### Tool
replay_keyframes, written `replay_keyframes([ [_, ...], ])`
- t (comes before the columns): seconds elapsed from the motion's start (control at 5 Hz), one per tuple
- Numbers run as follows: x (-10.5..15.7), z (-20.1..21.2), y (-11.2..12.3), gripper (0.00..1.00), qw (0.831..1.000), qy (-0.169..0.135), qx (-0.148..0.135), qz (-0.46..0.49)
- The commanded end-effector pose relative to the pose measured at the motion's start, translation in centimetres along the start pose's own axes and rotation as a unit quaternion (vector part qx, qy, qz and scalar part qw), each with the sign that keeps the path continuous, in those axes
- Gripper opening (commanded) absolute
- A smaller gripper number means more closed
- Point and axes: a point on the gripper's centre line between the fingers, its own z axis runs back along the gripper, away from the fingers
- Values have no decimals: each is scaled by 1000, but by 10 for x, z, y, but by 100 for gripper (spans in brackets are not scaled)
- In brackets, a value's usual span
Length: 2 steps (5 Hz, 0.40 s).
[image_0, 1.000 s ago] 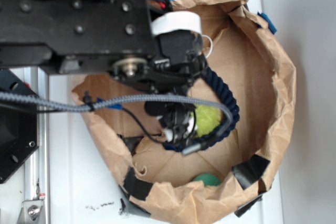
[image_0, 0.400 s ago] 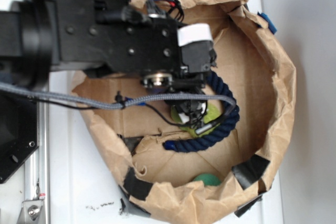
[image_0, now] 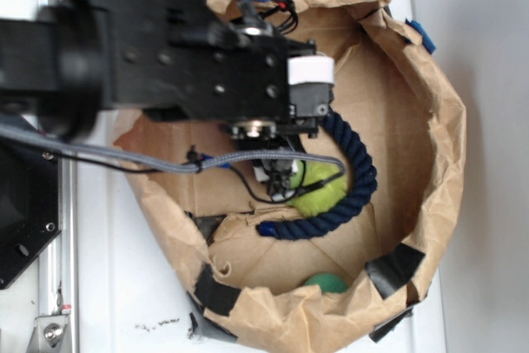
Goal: Grab the gray animal.
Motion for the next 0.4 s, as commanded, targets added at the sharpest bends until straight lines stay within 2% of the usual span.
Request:
replay_keyframes([
  [0.0,8,-12,14,100,999,13,49,-4],
  [0.2,7,-21,1,100,998,21,51,-18],
])
